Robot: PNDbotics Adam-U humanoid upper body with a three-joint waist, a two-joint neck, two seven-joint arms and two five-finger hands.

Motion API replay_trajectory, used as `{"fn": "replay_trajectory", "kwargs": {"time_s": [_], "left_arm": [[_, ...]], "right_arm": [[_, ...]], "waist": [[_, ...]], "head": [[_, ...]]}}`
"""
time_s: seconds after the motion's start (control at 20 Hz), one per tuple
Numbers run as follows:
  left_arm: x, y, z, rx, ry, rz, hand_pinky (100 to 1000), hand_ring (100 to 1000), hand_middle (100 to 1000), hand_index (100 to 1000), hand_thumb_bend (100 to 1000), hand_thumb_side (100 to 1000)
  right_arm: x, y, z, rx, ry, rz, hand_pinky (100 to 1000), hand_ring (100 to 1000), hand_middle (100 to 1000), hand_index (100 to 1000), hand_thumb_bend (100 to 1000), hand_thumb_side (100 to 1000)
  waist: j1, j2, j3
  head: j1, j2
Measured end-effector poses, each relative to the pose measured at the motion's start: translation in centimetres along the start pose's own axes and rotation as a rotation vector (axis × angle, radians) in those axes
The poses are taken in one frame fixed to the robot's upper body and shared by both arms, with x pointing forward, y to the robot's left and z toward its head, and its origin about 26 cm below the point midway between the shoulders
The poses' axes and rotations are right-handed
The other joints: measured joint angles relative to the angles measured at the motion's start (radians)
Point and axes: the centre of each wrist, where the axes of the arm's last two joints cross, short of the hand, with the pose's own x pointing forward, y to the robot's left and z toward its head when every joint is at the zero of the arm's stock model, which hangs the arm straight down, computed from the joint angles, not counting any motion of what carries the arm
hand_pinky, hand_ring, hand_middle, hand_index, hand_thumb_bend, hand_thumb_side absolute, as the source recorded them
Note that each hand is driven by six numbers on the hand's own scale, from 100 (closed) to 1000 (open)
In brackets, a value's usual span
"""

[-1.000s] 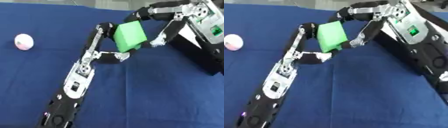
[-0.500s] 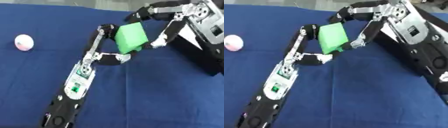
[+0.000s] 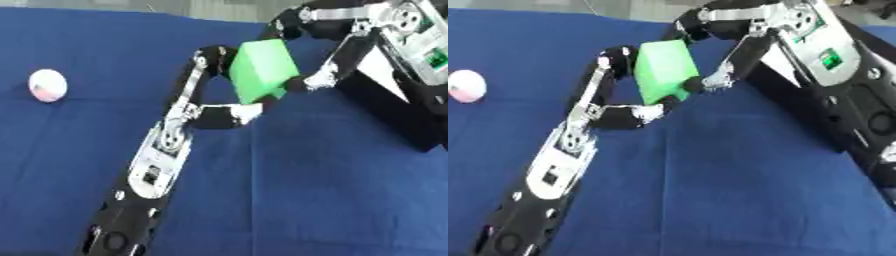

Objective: Pick up the objects with one hand, pass them to the other hand, and then place them into the box on the other side of the table.

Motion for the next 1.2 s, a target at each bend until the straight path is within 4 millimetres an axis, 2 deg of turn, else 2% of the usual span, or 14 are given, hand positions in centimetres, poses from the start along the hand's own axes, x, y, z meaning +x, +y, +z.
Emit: {"fn": "replay_trajectory", "kwargs": {"time_s": [0.2, 0.4, 0.55, 0.75, 1.2], "left_arm": [[0.00, 0.01, 0.00, -0.001, -0.004, 0.010, 579, 540, 509, 666, 540, 324], [-0.01, 0.01, 0.00, -0.001, -0.005, 0.014, 590, 551, 528, 690, 585, 332], [-0.03, 0.05, 0.02, -0.001, -0.006, 0.014, 634, 596, 592, 772, 673, 350], [-0.06, 0.17, 0.03, -0.001, -0.008, -0.003, 653, 617, 616, 807, 719, 359], [-0.09, 0.17, 0.07, 0.018, -0.021, -0.043, 653, 626, 624, 820, 790, 374]], "right_arm": [[0.01, 0.00, 0.00, -0.011, 0.000, -0.016, 805, 896, 432, 504, 213, 189], [0.01, 0.00, 0.00, -0.015, 0.004, -0.025, 802, 893, 420, 493, 218, 181], [0.02, -0.01, 0.01, -0.017, 0.008, -0.030, 800, 892, 416, 490, 216, 173], [0.06, -0.04, 0.04, -0.023, 0.011, -0.033, 799, 891, 414, 488, 225, 162], [0.19, -0.30, 0.33, -0.054, 0.017, -0.035, 797, 889, 409, 481, 235, 145]], "waist": [[0.000, 0.000, 0.000], [0.000, 0.000, 0.000], [0.000, 0.000, 0.000], [0.000, 0.000, 0.000], [0.000, 0.000, -0.002]], "head": [[-0.001, 0.000], [-0.002, 0.000], [-0.002, 0.000], [-0.002, 0.000], [-0.005, -0.001]]}}
